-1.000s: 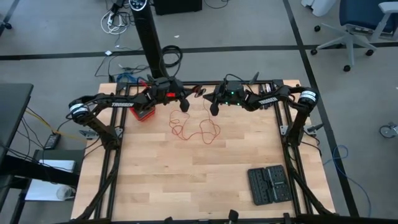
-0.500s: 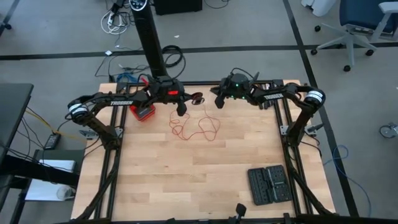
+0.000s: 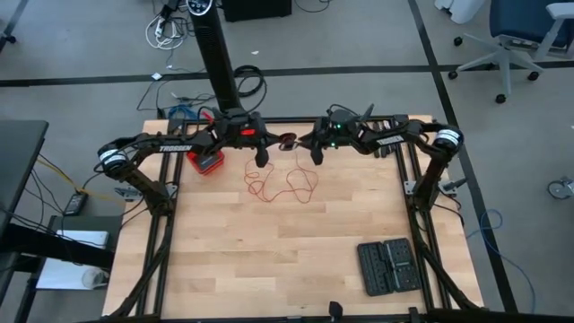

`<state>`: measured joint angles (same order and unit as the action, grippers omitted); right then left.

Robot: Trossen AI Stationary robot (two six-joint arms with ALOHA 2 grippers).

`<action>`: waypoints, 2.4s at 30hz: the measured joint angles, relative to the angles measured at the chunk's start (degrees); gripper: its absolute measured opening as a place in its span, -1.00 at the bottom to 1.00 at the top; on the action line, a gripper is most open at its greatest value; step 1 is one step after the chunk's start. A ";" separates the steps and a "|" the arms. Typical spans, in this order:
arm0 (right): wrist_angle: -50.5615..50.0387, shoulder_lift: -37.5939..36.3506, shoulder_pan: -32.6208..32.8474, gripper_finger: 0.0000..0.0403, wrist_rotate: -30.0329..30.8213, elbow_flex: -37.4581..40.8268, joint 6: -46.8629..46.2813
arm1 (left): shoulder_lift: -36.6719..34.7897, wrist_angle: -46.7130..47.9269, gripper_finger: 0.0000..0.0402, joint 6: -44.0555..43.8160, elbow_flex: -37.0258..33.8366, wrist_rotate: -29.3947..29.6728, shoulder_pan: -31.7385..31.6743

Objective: Coil cords
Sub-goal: Coil the wire to the spool

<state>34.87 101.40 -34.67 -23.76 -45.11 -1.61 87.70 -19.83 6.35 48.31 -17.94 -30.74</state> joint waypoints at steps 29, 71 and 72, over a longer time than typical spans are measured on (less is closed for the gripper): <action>11.47 7.27 1.68 -0.39 -4.12 -0.13 1.67 | 0.07 -8.12 -1.00 0.89 -0.11 -4.67 0.08; 4.18 3.14 -2.06 -0.99 -10.52 -0.15 2.76 | 0.07 1.03 -1.00 3.36 -0.13 2.84 -0.03; 3.82 2.57 -2.17 -0.99 -10.51 -0.15 3.14 | 0.07 1.65 -1.00 3.72 -0.13 3.51 -0.04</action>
<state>38.69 103.97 -36.84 -34.28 -45.25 1.53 87.77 -18.18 10.07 48.18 -14.43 -30.77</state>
